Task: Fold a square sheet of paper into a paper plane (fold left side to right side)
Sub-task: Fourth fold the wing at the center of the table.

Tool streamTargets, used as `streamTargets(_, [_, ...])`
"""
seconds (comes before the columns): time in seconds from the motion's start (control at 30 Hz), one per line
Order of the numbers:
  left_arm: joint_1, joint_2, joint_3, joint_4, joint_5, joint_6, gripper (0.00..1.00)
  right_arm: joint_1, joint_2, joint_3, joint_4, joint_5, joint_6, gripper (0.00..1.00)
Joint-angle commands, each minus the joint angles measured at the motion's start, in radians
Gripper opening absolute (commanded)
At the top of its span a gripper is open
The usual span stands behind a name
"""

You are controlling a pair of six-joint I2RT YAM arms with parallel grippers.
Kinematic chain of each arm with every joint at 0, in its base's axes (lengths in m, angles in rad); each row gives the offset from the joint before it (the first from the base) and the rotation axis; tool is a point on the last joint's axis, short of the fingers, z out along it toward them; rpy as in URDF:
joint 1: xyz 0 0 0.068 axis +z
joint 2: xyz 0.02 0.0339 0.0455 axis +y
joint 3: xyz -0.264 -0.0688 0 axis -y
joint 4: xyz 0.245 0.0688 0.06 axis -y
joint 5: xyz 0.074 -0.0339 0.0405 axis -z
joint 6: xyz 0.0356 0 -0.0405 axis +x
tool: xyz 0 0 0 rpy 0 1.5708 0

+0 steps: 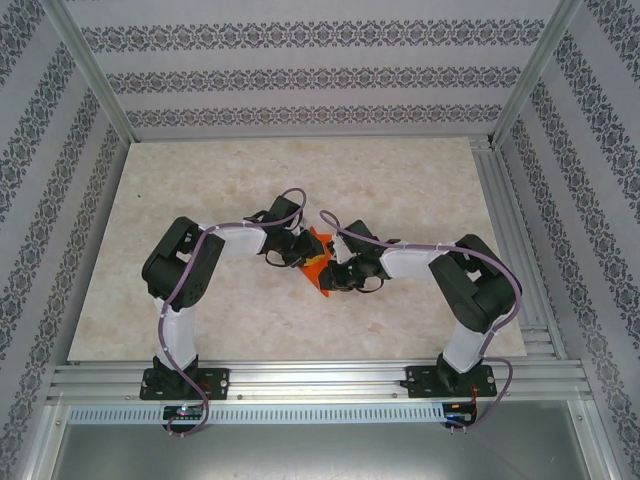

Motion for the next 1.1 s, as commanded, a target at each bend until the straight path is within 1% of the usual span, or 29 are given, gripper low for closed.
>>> streamTargets(0.0, [0.026,0.026,-0.063,0.024,-0.103,-0.008,0.25,-0.014,-0.073,-0.016,-0.014,-0.018,-0.001,0.22])
streamTargets(0.13, [0.024,0.016,-0.094,0.05,-0.103,-0.018,0.25,-0.042,-0.071,-0.046,0.062,-0.062,0.031,0.24])
streamTargets(0.27, [0.022,0.016,-0.11,0.067,-0.103,-0.025,0.25,-0.047,-0.033,-0.048,0.165,-0.095,0.074,0.25])
streamTargets(0.43, [0.02,0.015,-0.115,0.07,-0.104,-0.028,0.25,-0.056,0.02,-0.04,0.254,-0.114,0.104,0.25])
streamTargets(0.67, [0.021,0.016,-0.116,0.07,-0.105,-0.027,0.25,-0.072,0.058,-0.055,0.311,-0.119,0.125,0.24])
streamTargets(0.87, [0.02,0.016,-0.117,0.065,-0.107,-0.025,0.25,-0.066,0.078,-0.071,0.312,-0.133,0.133,0.24])
streamTargets(1.07, [0.022,0.019,-0.114,0.064,-0.107,-0.025,0.24,-0.084,0.029,-0.12,0.374,-0.152,0.169,0.24])
